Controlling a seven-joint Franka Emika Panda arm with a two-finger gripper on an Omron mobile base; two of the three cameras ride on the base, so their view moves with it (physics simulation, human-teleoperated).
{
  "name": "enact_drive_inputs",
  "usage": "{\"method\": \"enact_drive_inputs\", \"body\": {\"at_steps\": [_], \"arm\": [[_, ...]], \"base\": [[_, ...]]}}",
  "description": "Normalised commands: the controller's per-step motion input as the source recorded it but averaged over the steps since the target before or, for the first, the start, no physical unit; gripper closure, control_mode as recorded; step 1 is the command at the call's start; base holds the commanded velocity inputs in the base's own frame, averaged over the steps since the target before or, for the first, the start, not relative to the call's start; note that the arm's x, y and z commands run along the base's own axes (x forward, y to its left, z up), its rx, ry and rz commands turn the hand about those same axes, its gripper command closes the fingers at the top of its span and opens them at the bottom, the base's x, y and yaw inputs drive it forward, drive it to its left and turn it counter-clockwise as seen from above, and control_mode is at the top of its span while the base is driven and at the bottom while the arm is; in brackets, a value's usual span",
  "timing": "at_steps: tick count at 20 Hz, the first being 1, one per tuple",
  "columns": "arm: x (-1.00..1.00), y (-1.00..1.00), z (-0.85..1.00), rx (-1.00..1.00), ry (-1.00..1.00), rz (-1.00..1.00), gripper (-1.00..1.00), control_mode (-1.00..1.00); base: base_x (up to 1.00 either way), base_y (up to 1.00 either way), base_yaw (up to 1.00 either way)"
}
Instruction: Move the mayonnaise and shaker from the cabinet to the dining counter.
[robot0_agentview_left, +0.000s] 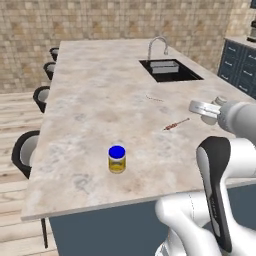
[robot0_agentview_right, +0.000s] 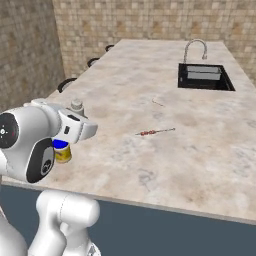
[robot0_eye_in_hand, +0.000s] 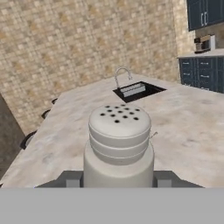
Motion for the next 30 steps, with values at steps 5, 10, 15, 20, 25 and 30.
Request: {"method": "enact_drive_inputs", "body": {"at_steps": [5,10,15,20,25,30], "arm": [[0.0,0.0,0.0,0.0,0.0,0.0,1.0,1.0],[0.0,0.0,0.0,0.0,0.0,0.0,1.0,-1.0],[0.18,0.0,-0.16,-0.01,0.07,0.07,1.0,-1.0],[0.64,-0.03,-0.38,-0.11,0.25,0.17,1.0,-1.0],[0.44,-0.43,-0.59,-0.14,0.07,0.25,1.0,-1.0],[0.44,-0.21,-0.6,-0.17,0.0,0.39,1.0,-1.0]], "base": [[0.32,0.0,0.02],[0.06,0.0,0.0],[0.0,0.0,0.0],[0.0,0.0,0.0],[0.0,0.0,0.0],[0.0,0.0,0.0]]}}
